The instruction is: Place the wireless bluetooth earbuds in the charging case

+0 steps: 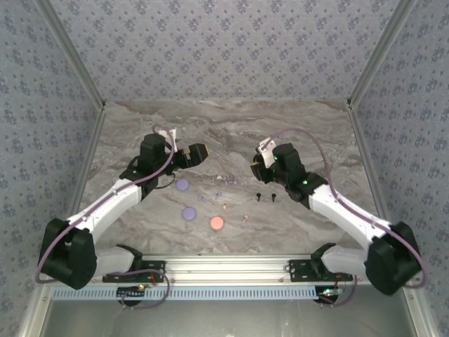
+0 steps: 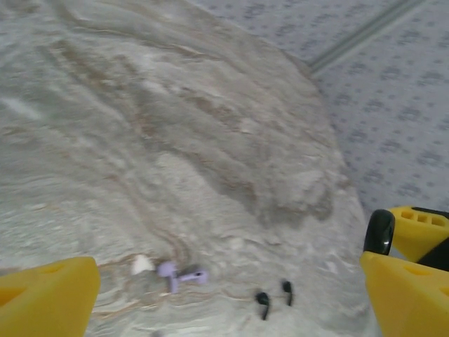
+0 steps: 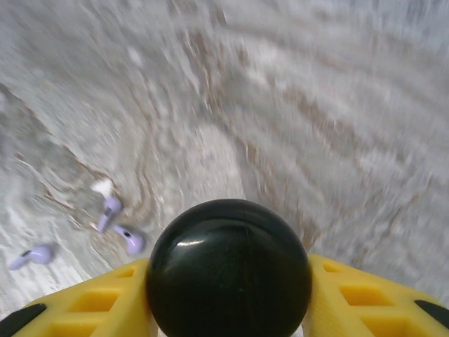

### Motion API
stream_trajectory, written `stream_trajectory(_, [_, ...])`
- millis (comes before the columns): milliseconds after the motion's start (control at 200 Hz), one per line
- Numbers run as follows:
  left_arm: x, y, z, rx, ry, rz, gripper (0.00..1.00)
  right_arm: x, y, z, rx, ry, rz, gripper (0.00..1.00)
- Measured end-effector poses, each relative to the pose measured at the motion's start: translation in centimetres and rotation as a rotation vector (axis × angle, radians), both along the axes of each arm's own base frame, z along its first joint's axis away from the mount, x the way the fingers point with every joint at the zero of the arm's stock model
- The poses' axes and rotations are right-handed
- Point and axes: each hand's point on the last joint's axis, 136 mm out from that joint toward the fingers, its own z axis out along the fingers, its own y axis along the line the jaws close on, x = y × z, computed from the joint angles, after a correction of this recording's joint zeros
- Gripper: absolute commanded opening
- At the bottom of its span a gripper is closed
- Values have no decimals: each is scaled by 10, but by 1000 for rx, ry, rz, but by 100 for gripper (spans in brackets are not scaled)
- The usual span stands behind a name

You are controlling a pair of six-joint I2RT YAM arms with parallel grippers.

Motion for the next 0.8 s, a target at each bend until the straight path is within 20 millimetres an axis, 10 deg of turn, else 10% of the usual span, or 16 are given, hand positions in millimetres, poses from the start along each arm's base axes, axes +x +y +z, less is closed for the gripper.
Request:
stream_trajectory(380, [-40,-66,68,-111,-102,-295,86,-32,13,78,-13,-396,226,50])
stream_trajectory(800, [-59,-128,63,-130,-57,-489,79,-39,21,84,-82,-468,297,50])
